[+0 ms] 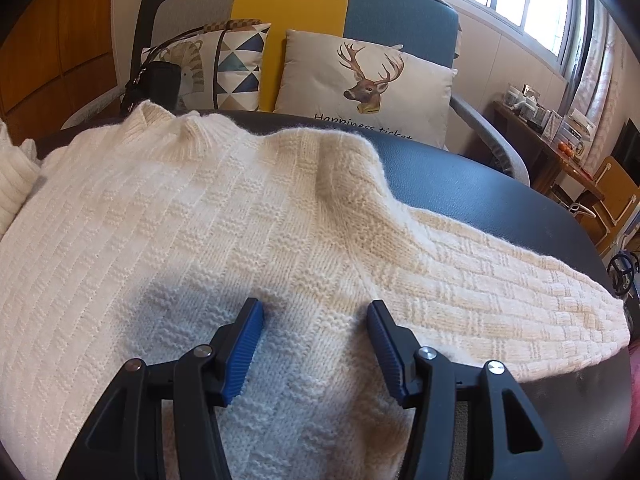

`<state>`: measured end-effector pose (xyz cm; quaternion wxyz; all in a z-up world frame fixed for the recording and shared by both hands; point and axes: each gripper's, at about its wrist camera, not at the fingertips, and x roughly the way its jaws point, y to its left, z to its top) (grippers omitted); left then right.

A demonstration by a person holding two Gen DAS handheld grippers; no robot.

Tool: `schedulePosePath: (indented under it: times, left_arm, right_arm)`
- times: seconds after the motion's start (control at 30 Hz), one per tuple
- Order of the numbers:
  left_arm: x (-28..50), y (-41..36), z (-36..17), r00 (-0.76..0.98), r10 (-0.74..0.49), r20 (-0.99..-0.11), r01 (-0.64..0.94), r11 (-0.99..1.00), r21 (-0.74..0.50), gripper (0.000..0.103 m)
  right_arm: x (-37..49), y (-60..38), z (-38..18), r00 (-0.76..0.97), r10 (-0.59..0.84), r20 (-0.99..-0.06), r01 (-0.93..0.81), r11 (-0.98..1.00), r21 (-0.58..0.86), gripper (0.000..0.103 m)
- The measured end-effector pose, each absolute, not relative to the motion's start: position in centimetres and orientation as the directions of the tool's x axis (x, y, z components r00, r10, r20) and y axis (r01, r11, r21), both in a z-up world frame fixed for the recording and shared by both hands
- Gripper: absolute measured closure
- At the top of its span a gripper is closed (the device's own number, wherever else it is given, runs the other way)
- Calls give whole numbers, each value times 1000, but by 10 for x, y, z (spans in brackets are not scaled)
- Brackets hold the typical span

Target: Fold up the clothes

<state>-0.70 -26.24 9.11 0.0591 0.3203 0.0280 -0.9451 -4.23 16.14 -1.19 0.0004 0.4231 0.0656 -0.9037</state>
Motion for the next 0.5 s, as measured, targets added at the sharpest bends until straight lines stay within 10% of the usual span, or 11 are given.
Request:
schedulePosePath:
  times: [0.5]
  left_arm:
    - [5,-455,52,-640,-320,-699,504,-861,-67,90]
  right_arm:
    - [-45,161,-13,-639,88,-764,37,-989,-145,41]
